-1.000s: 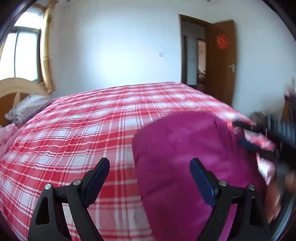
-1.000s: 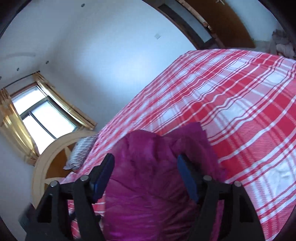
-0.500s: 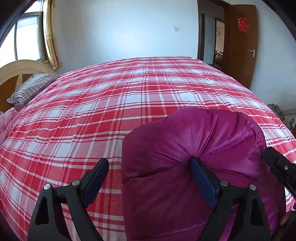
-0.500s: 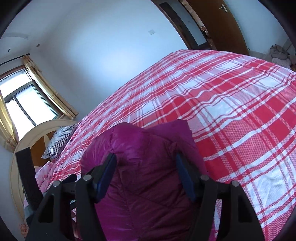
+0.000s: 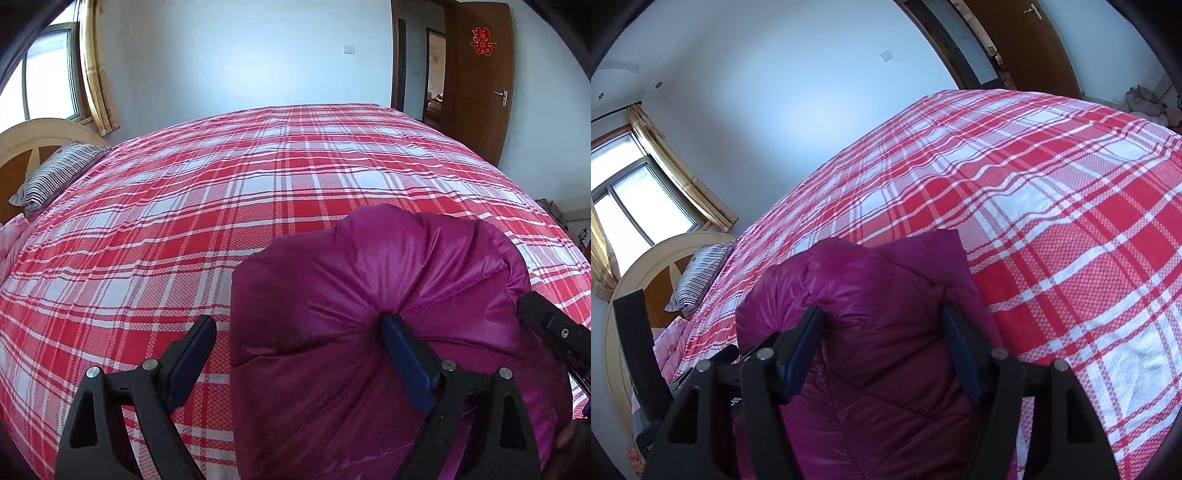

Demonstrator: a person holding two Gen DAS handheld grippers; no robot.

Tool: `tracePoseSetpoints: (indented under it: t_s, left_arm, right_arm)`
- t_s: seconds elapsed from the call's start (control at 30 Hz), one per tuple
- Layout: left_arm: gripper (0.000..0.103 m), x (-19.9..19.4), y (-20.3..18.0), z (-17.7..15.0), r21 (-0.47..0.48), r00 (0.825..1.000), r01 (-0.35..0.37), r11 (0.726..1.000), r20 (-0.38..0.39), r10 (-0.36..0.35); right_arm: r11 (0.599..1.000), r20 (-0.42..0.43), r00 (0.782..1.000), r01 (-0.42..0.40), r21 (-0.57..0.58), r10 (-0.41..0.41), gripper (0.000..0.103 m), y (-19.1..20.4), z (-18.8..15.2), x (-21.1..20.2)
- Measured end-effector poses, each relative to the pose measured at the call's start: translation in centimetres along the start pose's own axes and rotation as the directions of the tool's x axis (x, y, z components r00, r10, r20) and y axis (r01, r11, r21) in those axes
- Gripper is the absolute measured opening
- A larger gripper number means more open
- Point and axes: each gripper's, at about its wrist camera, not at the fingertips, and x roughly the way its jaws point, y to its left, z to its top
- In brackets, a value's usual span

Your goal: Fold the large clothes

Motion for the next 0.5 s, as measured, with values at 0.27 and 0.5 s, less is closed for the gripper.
tracePoseSetpoints:
  t_s: [0.27,0.5]
  left_arm:
    - [0.092,0.63,0.01,-0.18,-0.002,1.0,0.015,1.0,-0.014,-0.015]
    - [0.093,0.98,-0.21,-0.28,0.009,1.0,0.009,1.0,-0.02,-0.009]
  right_arm:
    - [1.0,0.0,1.0,-0.008,0.026,0.008,0.069,-0.57,-0.16,0.14]
    - [1.0,-0.006,1.0,0.003,0.025,-0.003,0.069,-0.63,-0.27,0.46]
